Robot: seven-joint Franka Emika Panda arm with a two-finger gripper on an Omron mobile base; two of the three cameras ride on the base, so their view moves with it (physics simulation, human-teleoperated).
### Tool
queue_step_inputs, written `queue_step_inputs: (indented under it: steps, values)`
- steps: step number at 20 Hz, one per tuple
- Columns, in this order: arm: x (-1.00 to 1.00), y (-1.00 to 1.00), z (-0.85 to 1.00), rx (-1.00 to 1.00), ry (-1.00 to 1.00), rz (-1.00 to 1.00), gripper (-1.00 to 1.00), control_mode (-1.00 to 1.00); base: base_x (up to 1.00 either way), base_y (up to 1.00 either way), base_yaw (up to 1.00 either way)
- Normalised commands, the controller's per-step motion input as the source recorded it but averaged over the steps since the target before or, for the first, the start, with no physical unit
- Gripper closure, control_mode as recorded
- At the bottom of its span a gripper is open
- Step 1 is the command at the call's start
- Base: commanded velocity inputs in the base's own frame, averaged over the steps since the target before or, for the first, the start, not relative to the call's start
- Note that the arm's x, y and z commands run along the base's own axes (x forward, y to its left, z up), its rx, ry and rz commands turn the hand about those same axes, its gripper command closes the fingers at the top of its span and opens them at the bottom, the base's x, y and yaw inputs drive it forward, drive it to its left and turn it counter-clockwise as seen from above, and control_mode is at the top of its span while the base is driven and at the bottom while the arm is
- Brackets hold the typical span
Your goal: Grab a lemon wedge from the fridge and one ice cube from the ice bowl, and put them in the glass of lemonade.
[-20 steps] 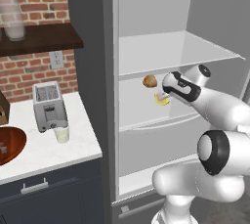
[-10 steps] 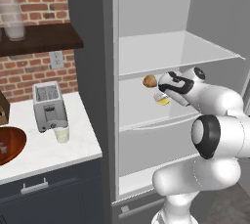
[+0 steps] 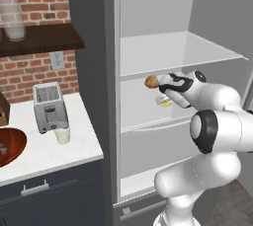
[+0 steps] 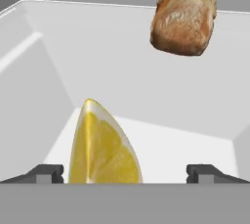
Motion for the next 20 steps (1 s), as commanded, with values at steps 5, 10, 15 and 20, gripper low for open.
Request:
queue_step_inputs:
  steps: [5,10,15,20]
  values:
    - [0.0,0.01,-0.2,0.0,0.0,0.0,-1.0,-1.0,0.0,0.0,0.0]
    - [0.0,0.03,-0.03,0.0,0.0,0.0,-1.0,-1.0,0.0,0.0,0.0]
    - [0.0,0.02,-0.06,0.0,0.0,0.0,1.0,-1.0,0.0,0.0,0.0]
    - [0.0,0.01,-0.03,0.0,0.0,0.0,1.0,-1.0,0.0,0.0,0.0]
